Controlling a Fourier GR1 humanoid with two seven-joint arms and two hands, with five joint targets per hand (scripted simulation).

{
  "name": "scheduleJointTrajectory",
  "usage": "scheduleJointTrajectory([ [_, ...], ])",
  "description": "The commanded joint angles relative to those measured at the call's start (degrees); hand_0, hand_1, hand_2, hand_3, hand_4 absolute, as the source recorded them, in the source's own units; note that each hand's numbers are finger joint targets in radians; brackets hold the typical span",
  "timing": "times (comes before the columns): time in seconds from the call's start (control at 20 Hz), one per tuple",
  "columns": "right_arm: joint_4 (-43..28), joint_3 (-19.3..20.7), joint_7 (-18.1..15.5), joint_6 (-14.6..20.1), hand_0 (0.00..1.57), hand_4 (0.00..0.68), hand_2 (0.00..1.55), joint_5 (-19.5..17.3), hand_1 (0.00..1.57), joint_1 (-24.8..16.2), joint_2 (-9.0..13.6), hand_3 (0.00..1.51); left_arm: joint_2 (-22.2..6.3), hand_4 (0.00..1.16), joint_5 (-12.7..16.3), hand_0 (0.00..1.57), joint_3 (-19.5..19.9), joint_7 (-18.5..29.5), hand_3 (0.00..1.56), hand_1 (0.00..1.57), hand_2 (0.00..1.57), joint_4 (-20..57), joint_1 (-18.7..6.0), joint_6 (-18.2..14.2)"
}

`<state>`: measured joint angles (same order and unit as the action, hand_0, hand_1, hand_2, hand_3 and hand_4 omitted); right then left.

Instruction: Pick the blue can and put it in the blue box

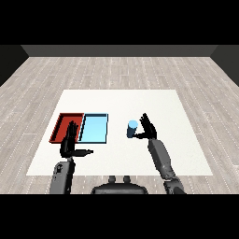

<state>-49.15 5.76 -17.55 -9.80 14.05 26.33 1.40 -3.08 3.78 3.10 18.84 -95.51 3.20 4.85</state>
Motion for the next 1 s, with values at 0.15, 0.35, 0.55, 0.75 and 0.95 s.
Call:
scheduleJointTrajectory([
  [0.15, 9.2, -8.7, -7.5, 7.2, 0.00, 0.000, 0.00, 2.8, 0.00, 4.1, -1.4, 0.00, 0.4, 0.00, -0.3, 0.00, -0.8, -2.5, 0.00, 0.00, 0.00, -1.8, -0.5, -0.7],
  [0.35, 9.6, -8.6, -6.9, 7.2, 0.00, 0.000, 0.00, 3.8, 0.00, 4.2, -1.4, 0.00, 0.2, 0.00, 0.5, 0.00, 0.3, 2.2, 0.00, 0.00, 0.00, 1.6, 0.1, 1.1],
  [0.55, 12.1, -5.4, -4.7, 6.5, 0.00, 0.000, 0.00, 2.3, 0.00, 8.4, -1.4, 0.00, 0.0, 0.00, 0.8, 0.00, 0.5, -1.2, 0.00, 0.00, 0.00, -1.3, -0.6, 0.2],
  [0.75, 21.2, -4.1, -8.7, 2.6, 0.00, 0.000, 0.00, 1.9, 0.00, 11.9, 0.8, 0.00, 0.7, 0.00, -0.1, 0.00, 1.1, -2.2, 0.00, 0.00, 0.00, 3.1, -5.5, -1.9],
  [0.95, 22.7, -5.7, -6.2, 6.1, 0.00, 0.000, 0.00, 3.4, 0.00, 16.5, -1.3, 0.00, 0.4, 0.00, 1.3, 0.00, 1.4, 0.8, 0.00, 0.00, 0.00, 1.6, -1.0, 0.4],
])
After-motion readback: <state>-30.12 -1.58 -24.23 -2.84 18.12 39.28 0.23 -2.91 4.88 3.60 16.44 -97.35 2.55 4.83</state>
